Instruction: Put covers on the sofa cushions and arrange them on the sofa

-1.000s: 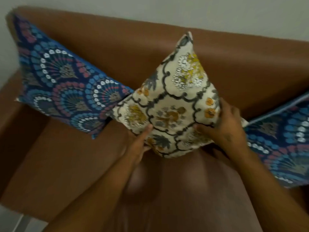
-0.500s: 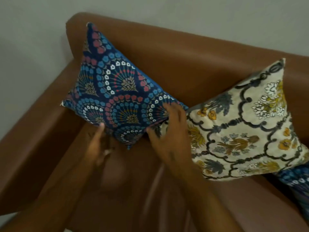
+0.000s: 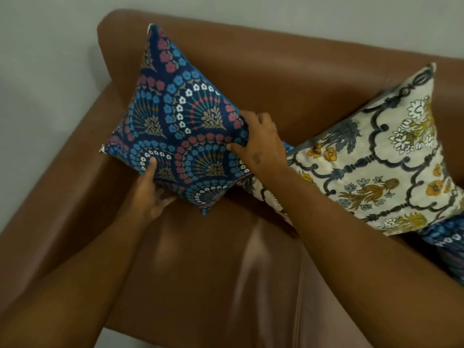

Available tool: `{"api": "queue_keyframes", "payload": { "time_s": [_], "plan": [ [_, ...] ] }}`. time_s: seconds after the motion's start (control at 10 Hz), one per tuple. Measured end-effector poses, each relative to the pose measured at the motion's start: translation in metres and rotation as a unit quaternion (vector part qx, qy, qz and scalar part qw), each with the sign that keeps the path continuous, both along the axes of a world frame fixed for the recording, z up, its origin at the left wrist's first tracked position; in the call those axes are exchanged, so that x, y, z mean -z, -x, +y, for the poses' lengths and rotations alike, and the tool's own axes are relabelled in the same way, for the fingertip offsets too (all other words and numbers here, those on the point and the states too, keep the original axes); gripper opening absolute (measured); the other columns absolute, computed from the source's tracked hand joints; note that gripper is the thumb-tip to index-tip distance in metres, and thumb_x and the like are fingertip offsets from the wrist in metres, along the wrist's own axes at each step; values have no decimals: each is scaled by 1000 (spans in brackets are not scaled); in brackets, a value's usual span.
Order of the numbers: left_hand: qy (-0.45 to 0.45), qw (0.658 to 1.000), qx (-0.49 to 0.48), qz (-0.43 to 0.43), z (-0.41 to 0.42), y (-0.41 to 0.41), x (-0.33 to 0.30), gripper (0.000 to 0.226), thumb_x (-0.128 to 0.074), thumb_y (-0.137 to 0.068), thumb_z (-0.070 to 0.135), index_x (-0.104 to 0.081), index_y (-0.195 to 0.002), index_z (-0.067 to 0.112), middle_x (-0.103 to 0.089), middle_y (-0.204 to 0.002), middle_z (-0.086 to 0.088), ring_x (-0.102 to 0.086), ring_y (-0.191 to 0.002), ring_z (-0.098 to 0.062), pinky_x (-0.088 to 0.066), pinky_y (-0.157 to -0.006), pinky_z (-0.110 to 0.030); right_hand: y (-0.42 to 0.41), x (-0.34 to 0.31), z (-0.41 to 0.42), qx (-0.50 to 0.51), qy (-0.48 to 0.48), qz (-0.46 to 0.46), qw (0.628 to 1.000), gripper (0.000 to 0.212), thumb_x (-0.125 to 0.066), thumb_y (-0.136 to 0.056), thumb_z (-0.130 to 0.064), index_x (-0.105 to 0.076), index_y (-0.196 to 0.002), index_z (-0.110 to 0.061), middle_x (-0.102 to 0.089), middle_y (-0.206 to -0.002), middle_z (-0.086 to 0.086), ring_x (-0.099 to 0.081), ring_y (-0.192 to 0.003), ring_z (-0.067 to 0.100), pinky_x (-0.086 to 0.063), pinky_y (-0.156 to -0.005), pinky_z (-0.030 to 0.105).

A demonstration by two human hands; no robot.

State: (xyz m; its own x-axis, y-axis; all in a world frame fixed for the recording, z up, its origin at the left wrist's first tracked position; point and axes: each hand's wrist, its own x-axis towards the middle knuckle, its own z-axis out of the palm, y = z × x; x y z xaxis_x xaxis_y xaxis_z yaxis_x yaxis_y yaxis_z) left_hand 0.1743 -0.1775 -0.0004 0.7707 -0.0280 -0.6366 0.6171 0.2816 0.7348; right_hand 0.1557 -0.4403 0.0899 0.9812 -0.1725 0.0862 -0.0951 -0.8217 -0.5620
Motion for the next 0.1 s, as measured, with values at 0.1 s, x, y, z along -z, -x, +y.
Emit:
{"api": "queue_keyframes", "payload": {
  "time_s": [0.1],
  "plan": [
    [-22,1000,-12,17,-6,17,-6,77,-70,-82,60,-42,-147,31,-44,-152,0,-45,-134,-29,-46,-97,-55,39,12,-4,9,57,-29,998,66,-72,-89,-23,-43,-147,-12,-44,-142,16,-43,-131,37,-49,-97,48]
  ]
}}
